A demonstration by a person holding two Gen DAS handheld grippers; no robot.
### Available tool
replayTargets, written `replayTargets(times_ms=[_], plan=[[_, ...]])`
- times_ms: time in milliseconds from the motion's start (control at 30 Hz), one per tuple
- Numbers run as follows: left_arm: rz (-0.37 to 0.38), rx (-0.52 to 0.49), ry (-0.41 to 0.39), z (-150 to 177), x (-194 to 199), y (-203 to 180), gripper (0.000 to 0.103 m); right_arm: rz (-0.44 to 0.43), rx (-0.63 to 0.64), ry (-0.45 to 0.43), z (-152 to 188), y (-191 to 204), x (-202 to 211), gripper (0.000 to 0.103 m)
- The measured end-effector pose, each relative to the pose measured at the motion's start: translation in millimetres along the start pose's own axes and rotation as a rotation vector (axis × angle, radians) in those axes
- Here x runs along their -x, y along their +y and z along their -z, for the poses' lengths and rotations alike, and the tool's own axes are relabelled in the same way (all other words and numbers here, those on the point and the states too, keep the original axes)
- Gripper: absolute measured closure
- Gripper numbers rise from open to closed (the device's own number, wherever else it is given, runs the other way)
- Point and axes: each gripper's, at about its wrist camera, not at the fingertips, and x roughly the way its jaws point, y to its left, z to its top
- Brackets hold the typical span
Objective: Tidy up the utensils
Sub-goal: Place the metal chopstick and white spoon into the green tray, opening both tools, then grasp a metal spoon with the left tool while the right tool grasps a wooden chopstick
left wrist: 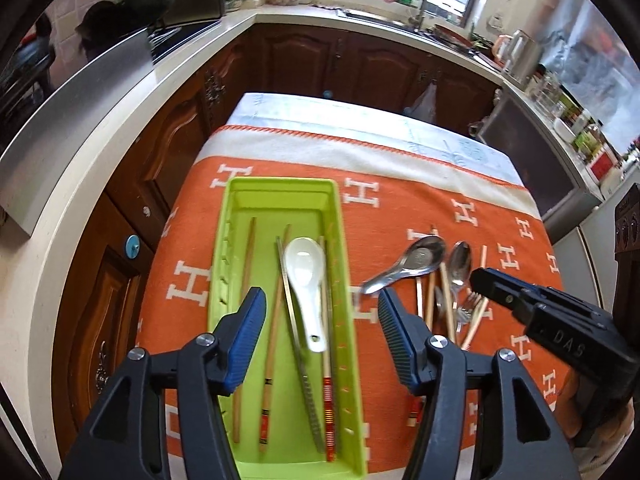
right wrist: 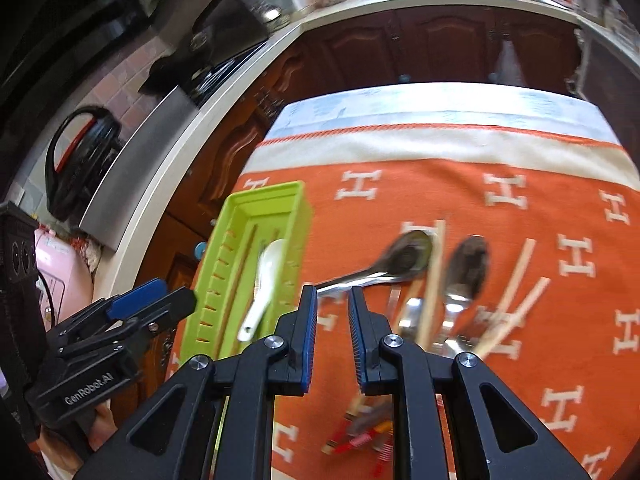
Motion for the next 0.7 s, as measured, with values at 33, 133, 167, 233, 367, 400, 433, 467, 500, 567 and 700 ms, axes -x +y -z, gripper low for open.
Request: replayTargets(times_ms=[33, 133, 167, 233, 367, 400, 433, 467, 500, 567, 700], plan=[[0.003, -0.007, 0.0, 0, 0, -4, 0.046, 0.005, -0.012, -0.008, 1, -8, 6, 0.087], [0.006, -0.041, 0.005, 0, -2, -20, 0.046, 0.018, -0.049, -0.025, 5, -33, 23, 0.087], [0.003, -0.054, 0.007, 0, -5, -24, 0.046, 0.023, -0.064, -0.029, 8, -43, 28, 0.087], [0.005, -0.083, 0.012, -2, -10, -35, 0.046, 0.027, -0.083, -0.028, 12, -56, 33, 0.087], [0.005, -0.143, 0.034, -8, -27, -52, 0.046, 0.031, -0.126, -0.025, 19, -81, 39, 0.087], [0.009, -0.157, 0.041, -10, -32, -55, 0.046, 0.031, -0.131, -0.025, 20, -84, 38, 0.087], [0.01, -0.177, 0.053, -12, -40, -60, 0.046, 0.032, -0.137, -0.025, 21, -89, 38, 0.087], [0.012, -0.196, 0.061, -13, -45, -64, 0.046, 0.032, -0.142, -0.024, 22, -93, 38, 0.087], [0.013, -0.217, 0.067, -14, -51, -68, 0.046, 0.031, -0.147, -0.023, 22, -95, 37, 0.087], [0.005, -0.256, 0.079, -17, -64, -77, 0.046, 0.027, -0.157, -0.021, 22, -98, 34, 0.087], [0.022, -0.326, 0.114, -23, -93, -90, 0.046, 0.016, -0.173, -0.012, 23, -107, 27, 0.087]])
